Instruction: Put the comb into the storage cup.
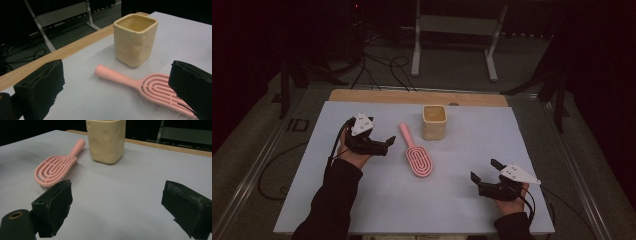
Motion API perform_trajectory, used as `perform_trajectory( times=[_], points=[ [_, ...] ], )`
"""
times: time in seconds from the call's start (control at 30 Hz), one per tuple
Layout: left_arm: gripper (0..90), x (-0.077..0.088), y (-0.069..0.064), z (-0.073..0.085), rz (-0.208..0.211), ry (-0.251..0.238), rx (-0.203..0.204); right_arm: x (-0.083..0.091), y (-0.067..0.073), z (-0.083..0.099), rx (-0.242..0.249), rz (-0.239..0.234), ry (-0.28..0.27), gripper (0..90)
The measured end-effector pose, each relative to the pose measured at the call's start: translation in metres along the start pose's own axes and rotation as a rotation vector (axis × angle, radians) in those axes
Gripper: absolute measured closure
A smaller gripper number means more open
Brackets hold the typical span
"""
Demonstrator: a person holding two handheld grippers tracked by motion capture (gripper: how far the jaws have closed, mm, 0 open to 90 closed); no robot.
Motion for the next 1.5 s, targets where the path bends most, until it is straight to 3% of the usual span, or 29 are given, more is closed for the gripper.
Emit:
perform_trajectory(
  times=[0.9,1.5],
  points=[
    [0.9,-0.044,-0.006,-0.006,0.039,0.113,-0.051,-0.001,-0.001,0.001,0.000,-0.008,0.010,9.4],
    [1.0,-0.069,-0.004,-0.001,0.035,0.178,-0.058,-0.002,-0.001,0.001,-0.001,-0.007,0.014,9.4]
  ],
)
Point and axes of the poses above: each handheld gripper's, and its own axes: x roughly backward along the jaws, z roughly out of its underside, y roughly to its left, the point moved 2 cm from there along -x, roughly forward along the jaws, and after that the axes turned 13 degrees about -y, right-handed, at the moved point
